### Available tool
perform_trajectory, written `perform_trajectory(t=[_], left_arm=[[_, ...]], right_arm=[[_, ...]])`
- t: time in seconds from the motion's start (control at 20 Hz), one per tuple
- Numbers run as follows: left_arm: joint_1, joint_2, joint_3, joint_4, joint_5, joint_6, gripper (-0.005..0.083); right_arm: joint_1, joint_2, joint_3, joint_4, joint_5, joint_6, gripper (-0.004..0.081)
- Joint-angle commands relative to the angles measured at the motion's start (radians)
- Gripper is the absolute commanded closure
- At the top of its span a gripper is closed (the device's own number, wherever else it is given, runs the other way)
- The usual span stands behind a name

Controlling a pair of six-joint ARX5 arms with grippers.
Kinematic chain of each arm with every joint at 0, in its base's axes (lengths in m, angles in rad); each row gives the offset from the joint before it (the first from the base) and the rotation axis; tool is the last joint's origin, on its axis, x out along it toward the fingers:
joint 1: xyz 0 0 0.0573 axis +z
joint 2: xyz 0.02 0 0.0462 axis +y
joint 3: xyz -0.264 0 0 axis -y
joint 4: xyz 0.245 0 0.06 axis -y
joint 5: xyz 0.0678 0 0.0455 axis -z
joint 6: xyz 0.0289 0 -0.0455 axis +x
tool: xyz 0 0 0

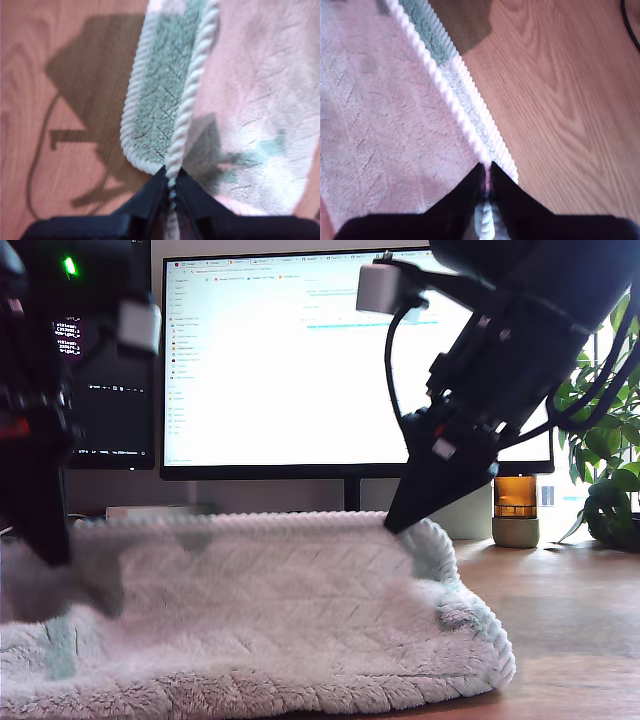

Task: Fold the tea towel to a neat square and place it to the right

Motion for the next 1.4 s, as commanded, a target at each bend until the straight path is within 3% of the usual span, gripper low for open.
perform_trajectory(t=[0.0, 0.35, 0.75, 1.25, 1.35], left_arm=[[0.011, 0.024, -0.007, 0.01, 0.005, 0.017, 0.0798], [0.06, 0.092, -0.007, 0.079, 0.015, 0.026, 0.0798], [0.077, 0.164, -0.007, 0.14, 0.021, 0.023, 0.0791], [0.077, 0.164, -0.007, 0.188, 0.011, -0.011, 0.0554], [0.077, 0.164, -0.007, 0.21, -0.001, -0.014, 0.0553]], right_arm=[[-0.006, 0.047, -0.006, 0.021, 0.001, -0.002, 0.0783], [-0.016, 0.141, 0.0, 0.112, 0.001, -0.002, 0.0783], [-0.015, 0.152, 0.0, 0.15, 0.02, -0.002, 0.0759], [-0.016, 0.152, 0.0, 0.167, 0.021, -0.001, 0.0539], [-0.016, 0.152, 0.0, 0.187, 0.021, 0.002, 0.0538]])
